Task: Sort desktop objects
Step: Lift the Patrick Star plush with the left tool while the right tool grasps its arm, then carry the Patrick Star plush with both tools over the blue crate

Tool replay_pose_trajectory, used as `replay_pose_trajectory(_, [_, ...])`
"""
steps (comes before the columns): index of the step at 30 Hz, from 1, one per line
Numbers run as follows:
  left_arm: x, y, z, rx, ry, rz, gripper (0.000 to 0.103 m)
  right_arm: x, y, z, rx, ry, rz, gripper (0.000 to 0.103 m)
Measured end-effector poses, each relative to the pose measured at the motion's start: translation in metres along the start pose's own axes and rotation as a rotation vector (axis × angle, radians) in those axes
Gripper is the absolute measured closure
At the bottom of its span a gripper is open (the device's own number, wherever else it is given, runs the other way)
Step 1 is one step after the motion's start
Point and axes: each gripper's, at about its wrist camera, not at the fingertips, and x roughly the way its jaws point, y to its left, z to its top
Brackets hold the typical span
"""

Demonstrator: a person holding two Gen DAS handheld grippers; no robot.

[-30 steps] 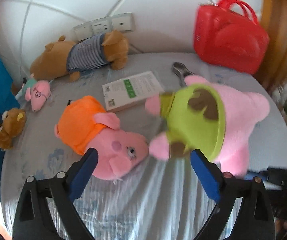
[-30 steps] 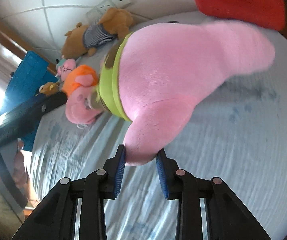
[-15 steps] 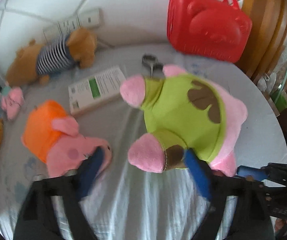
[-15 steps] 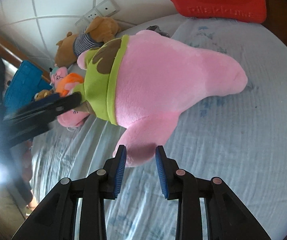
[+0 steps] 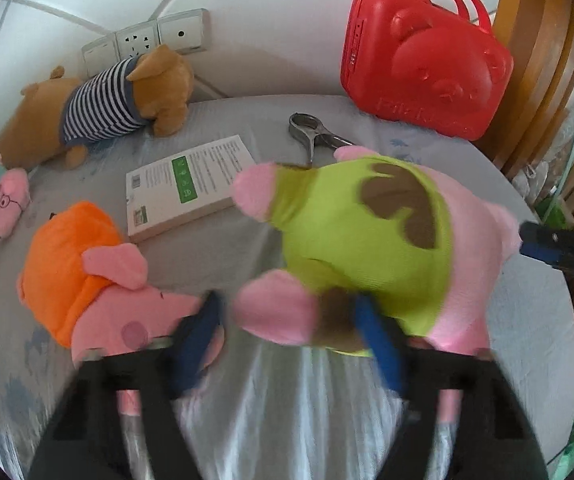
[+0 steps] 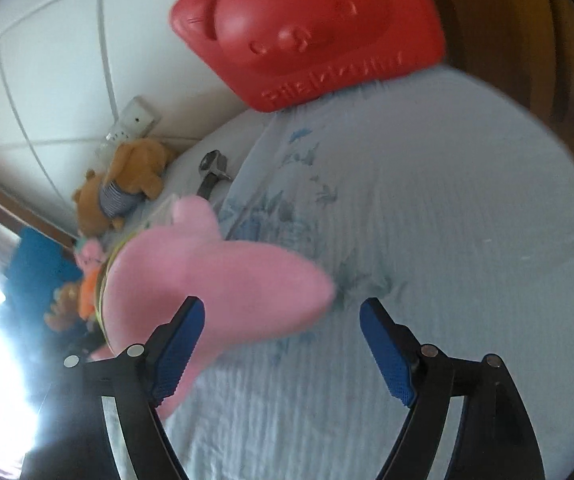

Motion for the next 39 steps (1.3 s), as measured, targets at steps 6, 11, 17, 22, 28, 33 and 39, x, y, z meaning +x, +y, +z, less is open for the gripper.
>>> replay_pose_trajectory(6, [0.003, 0.013, 0.006, -0.026, -0.012, -0.059, 0.049, 0.033, 0.0, 0.011, 0.06, 0.007, 0.213, 0.03])
replay_pose_trajectory(11, [0.0, 0.025, 0.005, -0.083, -0.052, -0.101, 0.005, 0.037, 0.001, 0.01, 0.055, 0.013, 0.14, 0.049])
replay_pose_trajectory(17, [0.006, 0.013, 0.006, -0.077, -0.046, -0.21, 0.034, 0.04, -0.012, 0.004, 0.078, 0.029, 0.127, 0.049])
replay_pose_trajectory(22, [-0.002, -0.003, 0.007, -0.045, -0.072, -0.215, 0.07, 0.034, 0.004, 0.003, -0.008, -0.009, 0.06, 0.054])
replay_pose_trajectory(28, [-0.022, -0.001, 0.005, -0.054, -0.086, -0.163, 0.073, 0.003, 0.056, -0.006, -0.222, -0.113, -0.05, 0.058])
replay_pose_trajectory(33, [-0.074, 0.005, 0.002, -0.054, -0.163, -0.16, 0.073, -0.033, 0.085, -0.013, -0.266, -0.173, -0.025, 0.058])
replay_pose_trajectory(39, [-0.149, 0.019, -0.014, -0.062, -0.267, -0.135, 0.073, -0.078, 0.14, -0.032, -0.343, -0.248, 0.017, 0.058])
